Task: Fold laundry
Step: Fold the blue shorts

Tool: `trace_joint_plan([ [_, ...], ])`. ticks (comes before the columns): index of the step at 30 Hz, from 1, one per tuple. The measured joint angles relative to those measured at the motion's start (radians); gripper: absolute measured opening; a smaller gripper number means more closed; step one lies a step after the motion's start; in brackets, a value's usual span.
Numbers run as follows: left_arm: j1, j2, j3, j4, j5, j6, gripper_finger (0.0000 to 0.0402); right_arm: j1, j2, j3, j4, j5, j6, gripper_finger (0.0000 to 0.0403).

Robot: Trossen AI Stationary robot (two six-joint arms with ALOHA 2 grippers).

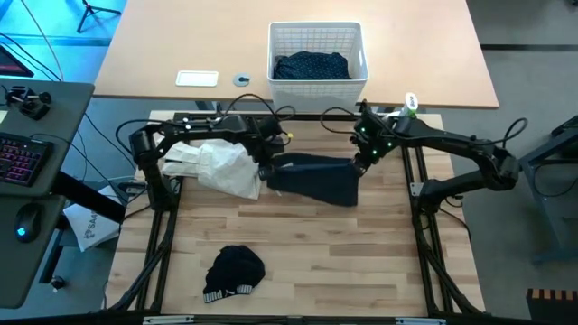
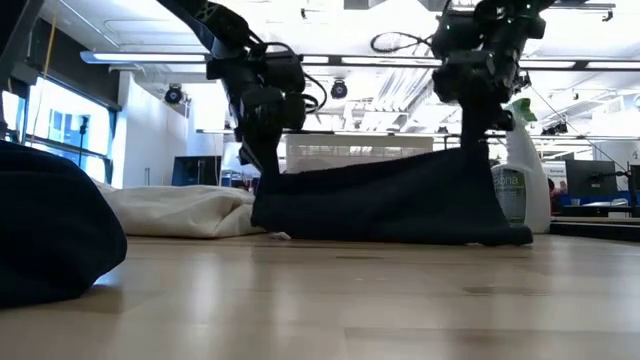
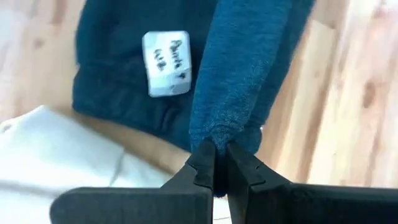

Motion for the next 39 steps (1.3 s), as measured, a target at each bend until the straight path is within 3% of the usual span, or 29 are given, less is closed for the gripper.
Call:
trace_joint_plan([
  [4, 0.019, 0.0, 0.001, -0.01, -0.013, -0.025, 0.0001, -0.015, 0.0, 0.045, 0.002, -0.044, 0.011, 0.0],
  [6, 0.026, -0.01, 0.005, -0.057, 0.072, -0.013, 0.0001, -0.024, 0.0, 0.084, -0.033, -0.191, 0.012, 0.0],
  [9, 0.021, -0.033, 0.008, -0.096, 0.272, 0.07, 0.0001, -0.015, 0.0, 0.126, -0.088, -0.493, 0.003, 0.0],
  [11, 0.012, -0.034, 0.008, -0.109, 0.357, 0.138, 0.0001, 0.003, -0.001, 0.137, -0.08, -0.621, -0.042, 0.0],
  [13, 0.006, -0.034, 0.007, -0.072, 0.328, 0.151, 0.0001, 0.014, -0.001, 0.139, -0.062, -0.58, -0.089, 0.0],
  [18, 0.021, -0.017, 0.005, 0.034, -0.029, 0.063, 0.0001, -0.018, 0.026, 0.14, -0.014, -0.06, 0.012, 0.0],
  [21, 0.034, -0.012, 0.003, 0.107, -0.119, 0.029, 0.0001, -0.032, 0.04, 0.14, -0.016, 0.148, 0.062, 0.0],
  [23, 0.044, -0.012, 0.002, 0.1, -0.081, 0.027, 0.0001, -0.042, 0.04, 0.14, -0.019, 0.15, 0.042, 0.0],
  [25, 0.048, -0.017, 0.002, 0.083, 0.015, 0.045, 0.0001, -0.047, 0.033, 0.14, -0.049, 0.061, 0.03, 0.0],
  [27, 0.04, -0.033, 0.002, 0.042, 0.159, 0.075, 0.0001, -0.041, 0.019, 0.14, -0.09, -0.102, 0.004, 0.0],
  [30, 0.02, -0.054, 0.002, -0.004, 0.386, 0.129, 0.0001, -0.014, 0.006, 0.14, -0.171, -0.457, -0.04, 0.0],
  [32, 0.004, -0.058, 0.002, 0.006, 0.451, 0.138, 0.0001, 0.01, -0.005, 0.14, -0.179, -0.626, -0.078, 0.0],
  [34, -0.004, -0.061, 0.002, 0.028, 0.418, 0.121, 0.0001, 0.022, -0.018, 0.14, -0.141, -0.608, -0.09, 0.0],
  [39, -0.008, -0.057, -0.002, 0.097, 0.18, 0.088, 0.0001, 0.004, -0.014, 0.14, -0.049, -0.201, -0.003, 0.0],
])
